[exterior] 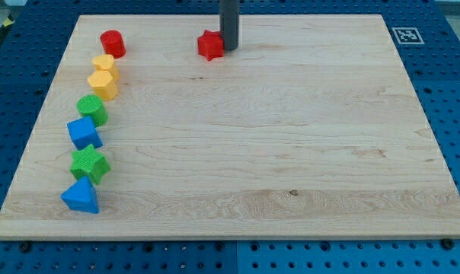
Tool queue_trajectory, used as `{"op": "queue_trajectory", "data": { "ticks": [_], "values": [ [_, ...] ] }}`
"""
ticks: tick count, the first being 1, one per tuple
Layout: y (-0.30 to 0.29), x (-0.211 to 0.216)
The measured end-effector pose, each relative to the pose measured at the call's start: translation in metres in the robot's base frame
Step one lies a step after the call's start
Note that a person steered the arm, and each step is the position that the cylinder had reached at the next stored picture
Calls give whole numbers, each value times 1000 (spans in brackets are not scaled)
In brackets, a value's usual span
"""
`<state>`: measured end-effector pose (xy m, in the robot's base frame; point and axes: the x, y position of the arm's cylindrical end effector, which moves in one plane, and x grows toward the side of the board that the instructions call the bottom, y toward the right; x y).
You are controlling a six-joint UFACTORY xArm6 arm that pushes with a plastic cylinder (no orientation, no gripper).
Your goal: Push the red star to the top of the red circle
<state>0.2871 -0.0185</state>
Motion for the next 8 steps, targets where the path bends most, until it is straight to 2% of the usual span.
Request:
{"op": "queue_trajectory", "data": {
  "ticks": [3,5,7,8],
  "values": [
    [-82,26],
    [-84,43],
    [-128,27],
    [-128,16]
  ]
}}
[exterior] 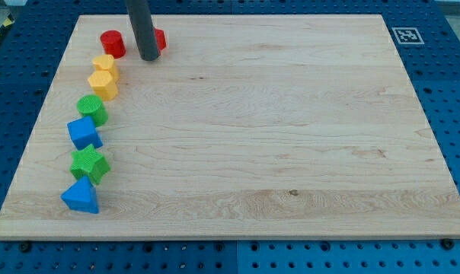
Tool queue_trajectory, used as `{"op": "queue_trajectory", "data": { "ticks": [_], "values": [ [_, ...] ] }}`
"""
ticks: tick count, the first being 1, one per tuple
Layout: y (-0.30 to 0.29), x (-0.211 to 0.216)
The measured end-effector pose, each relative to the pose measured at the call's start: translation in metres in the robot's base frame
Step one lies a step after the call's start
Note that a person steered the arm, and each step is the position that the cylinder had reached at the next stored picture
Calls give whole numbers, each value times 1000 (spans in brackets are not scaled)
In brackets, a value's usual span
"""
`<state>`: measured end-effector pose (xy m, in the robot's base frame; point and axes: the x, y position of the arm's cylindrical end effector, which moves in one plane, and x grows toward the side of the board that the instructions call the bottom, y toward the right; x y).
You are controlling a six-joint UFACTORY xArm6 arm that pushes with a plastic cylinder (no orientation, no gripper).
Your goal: Push the red star to the top of the red circle
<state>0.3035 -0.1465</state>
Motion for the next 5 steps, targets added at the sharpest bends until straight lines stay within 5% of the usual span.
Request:
{"op": "queue_trajectory", "data": {
  "ticks": [5],
  "values": [
    [40,4]
  ]
}}
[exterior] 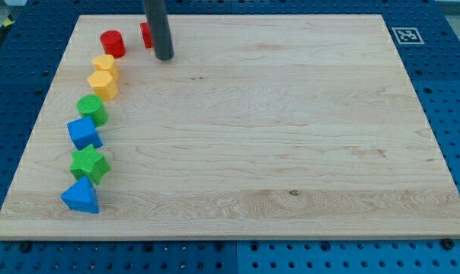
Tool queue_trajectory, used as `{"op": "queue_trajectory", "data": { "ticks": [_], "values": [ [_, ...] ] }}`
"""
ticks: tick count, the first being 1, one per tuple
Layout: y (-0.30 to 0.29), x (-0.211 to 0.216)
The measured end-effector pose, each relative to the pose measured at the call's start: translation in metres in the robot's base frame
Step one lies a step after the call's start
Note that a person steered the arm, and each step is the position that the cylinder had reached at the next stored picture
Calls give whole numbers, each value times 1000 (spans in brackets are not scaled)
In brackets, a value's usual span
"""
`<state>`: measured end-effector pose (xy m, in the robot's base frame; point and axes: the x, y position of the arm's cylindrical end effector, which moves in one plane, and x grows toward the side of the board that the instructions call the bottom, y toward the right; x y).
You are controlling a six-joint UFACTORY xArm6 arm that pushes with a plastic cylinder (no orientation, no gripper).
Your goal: Push the red star to the top of the red circle
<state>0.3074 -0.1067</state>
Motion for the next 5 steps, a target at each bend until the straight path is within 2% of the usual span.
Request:
{"op": "queue_trajectory", "data": {
  "ticks": [5],
  "values": [
    [4,-48]
  ]
}}
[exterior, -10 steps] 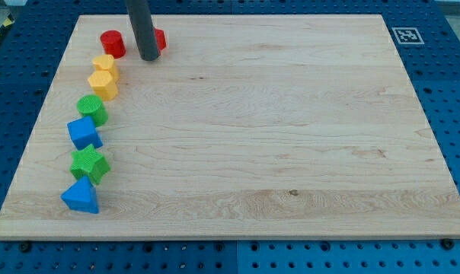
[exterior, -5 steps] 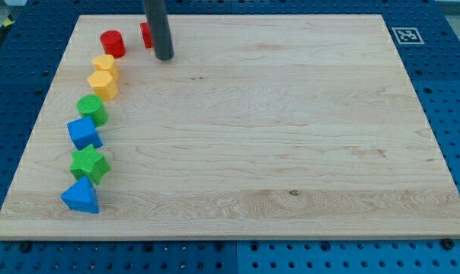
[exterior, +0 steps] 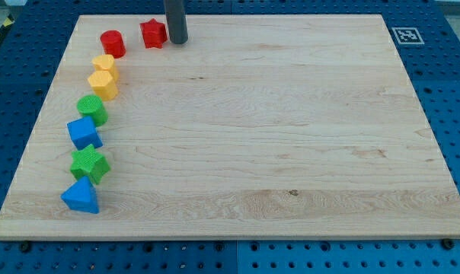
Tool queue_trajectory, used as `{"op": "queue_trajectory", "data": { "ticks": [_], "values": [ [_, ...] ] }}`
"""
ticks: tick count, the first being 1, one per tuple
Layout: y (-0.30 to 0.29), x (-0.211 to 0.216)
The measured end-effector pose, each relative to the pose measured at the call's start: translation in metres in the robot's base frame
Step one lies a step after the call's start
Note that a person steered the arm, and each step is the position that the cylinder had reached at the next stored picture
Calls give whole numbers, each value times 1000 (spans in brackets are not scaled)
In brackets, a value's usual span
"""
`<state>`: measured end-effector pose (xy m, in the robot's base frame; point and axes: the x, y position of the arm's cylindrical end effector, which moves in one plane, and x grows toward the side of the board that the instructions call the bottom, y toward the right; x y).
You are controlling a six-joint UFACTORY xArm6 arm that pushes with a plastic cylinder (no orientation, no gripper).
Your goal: Push the red star to the top of the red circle
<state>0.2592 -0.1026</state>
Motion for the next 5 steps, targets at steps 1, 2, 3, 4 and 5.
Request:
{"op": "queue_trajectory", "data": {
  "ticks": [1,2,3,4,5],
  "values": [
    [-24,-1],
    [-58,-1],
    [-80,-1],
    [-81,-1],
    [-50,-1]
  ]
}}
